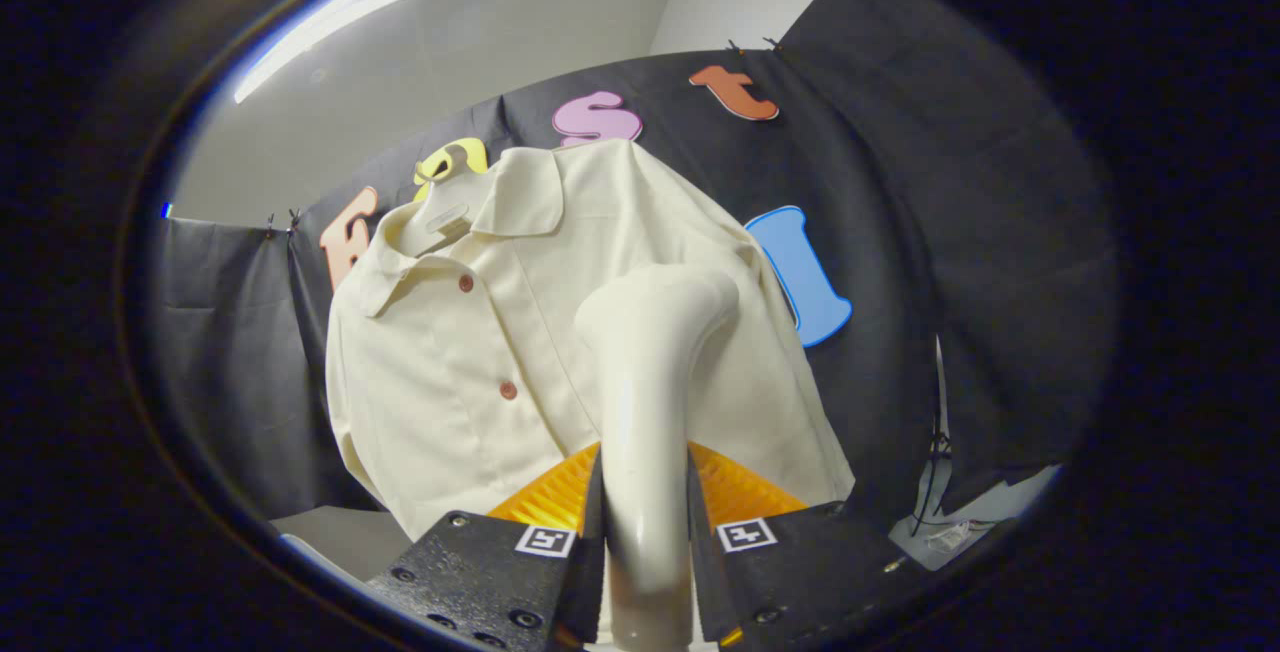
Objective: Iron the clothes twice with a garment steamer, once on the left side and once on the right side.
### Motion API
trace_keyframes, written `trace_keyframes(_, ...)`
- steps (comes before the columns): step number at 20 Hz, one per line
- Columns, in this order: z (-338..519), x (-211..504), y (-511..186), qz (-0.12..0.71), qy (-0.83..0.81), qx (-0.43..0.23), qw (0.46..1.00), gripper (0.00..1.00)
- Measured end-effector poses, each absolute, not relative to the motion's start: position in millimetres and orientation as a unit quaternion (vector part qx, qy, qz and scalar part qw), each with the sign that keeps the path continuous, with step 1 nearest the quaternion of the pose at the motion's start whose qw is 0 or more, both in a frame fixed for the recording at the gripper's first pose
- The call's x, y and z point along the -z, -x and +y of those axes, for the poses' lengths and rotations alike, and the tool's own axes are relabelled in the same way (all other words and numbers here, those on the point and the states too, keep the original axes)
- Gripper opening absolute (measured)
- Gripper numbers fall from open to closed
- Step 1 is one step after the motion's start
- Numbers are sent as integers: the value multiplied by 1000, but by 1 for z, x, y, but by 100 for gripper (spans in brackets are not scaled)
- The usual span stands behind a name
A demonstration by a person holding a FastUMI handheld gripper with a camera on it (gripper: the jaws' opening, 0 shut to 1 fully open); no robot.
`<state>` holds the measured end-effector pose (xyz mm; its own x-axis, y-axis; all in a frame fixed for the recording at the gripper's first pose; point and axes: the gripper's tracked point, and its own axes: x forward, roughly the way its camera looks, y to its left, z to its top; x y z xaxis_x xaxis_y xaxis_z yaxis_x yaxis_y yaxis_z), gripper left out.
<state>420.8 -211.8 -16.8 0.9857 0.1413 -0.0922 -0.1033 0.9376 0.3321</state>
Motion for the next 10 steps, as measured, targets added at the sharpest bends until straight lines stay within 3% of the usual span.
trace_keyframes(10,-216,74,-406,101,-156,-76,980,37)
